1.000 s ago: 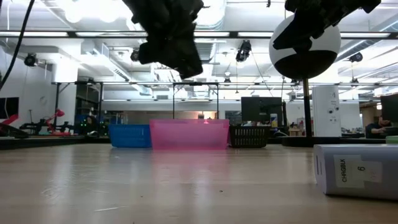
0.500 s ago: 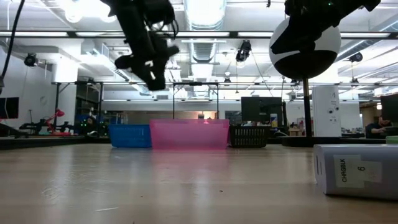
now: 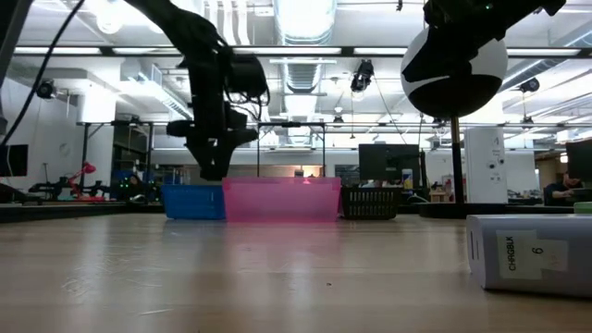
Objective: Pick and place items into bin
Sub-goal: Put the black charger adapter into the blue bin, then put the violet charger adapter into the blue bin
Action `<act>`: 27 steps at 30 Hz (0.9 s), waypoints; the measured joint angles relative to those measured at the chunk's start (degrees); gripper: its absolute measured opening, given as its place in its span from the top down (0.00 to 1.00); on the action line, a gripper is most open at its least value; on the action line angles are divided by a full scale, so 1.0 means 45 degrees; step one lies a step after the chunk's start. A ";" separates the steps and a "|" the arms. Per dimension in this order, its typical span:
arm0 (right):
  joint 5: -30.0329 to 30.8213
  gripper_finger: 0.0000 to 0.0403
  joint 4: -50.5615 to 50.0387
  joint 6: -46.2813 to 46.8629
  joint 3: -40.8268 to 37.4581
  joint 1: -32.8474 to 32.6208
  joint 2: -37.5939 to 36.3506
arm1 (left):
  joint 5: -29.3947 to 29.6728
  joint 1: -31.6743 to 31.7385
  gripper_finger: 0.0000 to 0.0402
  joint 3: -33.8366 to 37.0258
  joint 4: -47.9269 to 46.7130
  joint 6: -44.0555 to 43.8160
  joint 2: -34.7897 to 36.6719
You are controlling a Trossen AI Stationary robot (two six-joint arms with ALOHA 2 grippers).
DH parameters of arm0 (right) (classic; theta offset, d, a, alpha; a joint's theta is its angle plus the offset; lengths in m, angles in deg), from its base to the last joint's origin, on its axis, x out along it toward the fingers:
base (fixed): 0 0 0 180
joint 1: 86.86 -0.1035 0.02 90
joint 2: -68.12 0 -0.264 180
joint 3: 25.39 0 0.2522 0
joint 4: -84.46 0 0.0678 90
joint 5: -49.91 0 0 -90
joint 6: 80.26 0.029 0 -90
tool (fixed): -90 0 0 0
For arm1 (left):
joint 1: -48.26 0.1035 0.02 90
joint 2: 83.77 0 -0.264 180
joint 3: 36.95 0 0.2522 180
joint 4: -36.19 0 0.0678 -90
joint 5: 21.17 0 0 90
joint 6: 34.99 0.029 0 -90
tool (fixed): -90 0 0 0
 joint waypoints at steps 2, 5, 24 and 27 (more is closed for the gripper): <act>0.0005 0.86 0.0000 0.0098 0.0000 0.0000 0.0002 | 0.0183 0.0031 0.67 0.0000 0.0023 0.0018 -0.0222; 0.0005 0.86 0.0000 0.0310 0.0000 0.0000 0.0005 | 0.0213 0.0046 0.67 0.0000 0.0019 0.0384 -0.0431; 0.0024 0.86 -0.0019 0.0099 0.0000 0.0000 0.0010 | -0.0483 -0.0144 0.40 -0.0431 0.0031 0.1031 -0.0299; 0.0024 0.86 -0.0031 0.0066 0.0000 0.0000 0.0010 | -0.1373 -0.0433 0.40 -0.0726 0.0433 0.1083 -0.0086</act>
